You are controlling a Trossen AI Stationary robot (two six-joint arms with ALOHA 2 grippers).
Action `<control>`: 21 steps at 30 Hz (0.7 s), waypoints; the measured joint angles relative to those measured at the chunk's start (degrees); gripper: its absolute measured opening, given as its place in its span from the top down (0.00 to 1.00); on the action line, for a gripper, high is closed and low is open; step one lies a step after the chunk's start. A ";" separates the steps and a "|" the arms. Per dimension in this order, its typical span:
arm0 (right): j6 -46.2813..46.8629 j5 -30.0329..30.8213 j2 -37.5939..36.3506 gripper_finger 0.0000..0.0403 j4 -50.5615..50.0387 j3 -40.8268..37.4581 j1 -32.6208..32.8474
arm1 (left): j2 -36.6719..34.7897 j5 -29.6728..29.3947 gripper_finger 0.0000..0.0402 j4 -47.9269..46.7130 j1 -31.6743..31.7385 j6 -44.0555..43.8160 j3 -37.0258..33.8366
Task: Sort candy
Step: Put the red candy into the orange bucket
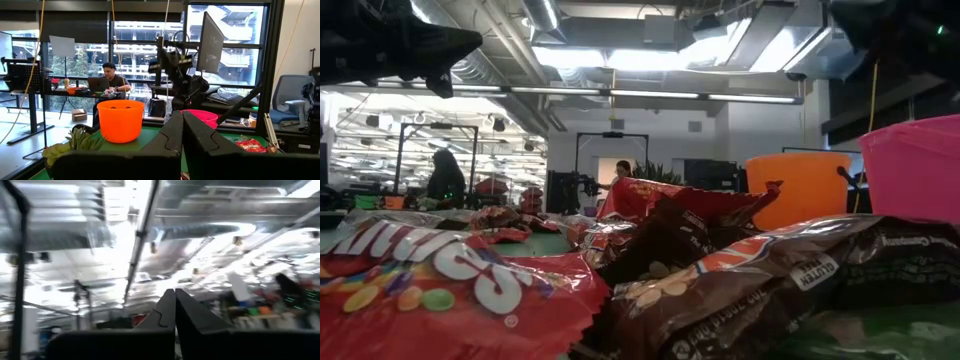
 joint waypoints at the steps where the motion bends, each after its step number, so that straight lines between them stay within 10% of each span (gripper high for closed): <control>1: 0.25 -2.08 0.01 1.00 -2.13 2.05 0.02 | 0.00 0.02 1.00 0.00 0.00 0.00 0.00; 12: -0.23 -11.58 5.29 1.00 -62.99 36.66 0.07 | 0.00 0.00 1.00 0.00 0.00 -0.02 0.02; 21: -0.83 -12.49 6.99 1.00 -68.02 39.13 0.45 | -0.01 0.00 1.00 -0.01 0.00 -0.01 0.01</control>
